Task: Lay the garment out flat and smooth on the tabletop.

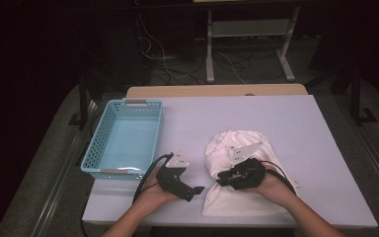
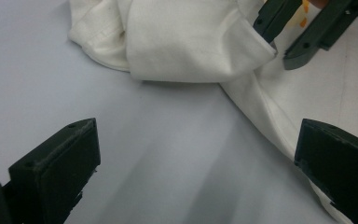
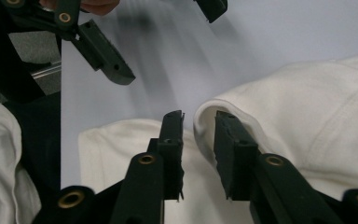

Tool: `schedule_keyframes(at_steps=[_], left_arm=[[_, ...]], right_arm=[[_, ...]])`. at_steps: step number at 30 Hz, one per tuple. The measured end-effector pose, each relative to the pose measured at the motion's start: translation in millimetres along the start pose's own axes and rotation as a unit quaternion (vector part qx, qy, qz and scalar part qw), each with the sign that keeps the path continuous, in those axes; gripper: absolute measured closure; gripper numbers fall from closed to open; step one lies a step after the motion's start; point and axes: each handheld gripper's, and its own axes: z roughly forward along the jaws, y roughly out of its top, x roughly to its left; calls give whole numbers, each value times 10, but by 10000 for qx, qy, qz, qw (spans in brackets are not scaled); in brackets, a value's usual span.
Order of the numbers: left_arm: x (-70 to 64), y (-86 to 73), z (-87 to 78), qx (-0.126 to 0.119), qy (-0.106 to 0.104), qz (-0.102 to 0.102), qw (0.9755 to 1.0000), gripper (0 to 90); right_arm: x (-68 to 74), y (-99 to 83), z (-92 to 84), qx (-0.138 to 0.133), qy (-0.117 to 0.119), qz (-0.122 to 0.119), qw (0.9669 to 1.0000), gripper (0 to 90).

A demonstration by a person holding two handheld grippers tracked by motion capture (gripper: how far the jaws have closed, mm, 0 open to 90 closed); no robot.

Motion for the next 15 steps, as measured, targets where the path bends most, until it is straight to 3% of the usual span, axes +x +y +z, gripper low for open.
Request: schedule_keyframes(at_steps=[15], left_arm=[[1, 5, 11, 37, 6, -10, 10000, 0]], right_arm=[[-6, -275, -340, -212, -296, 365, 9987, 595]])
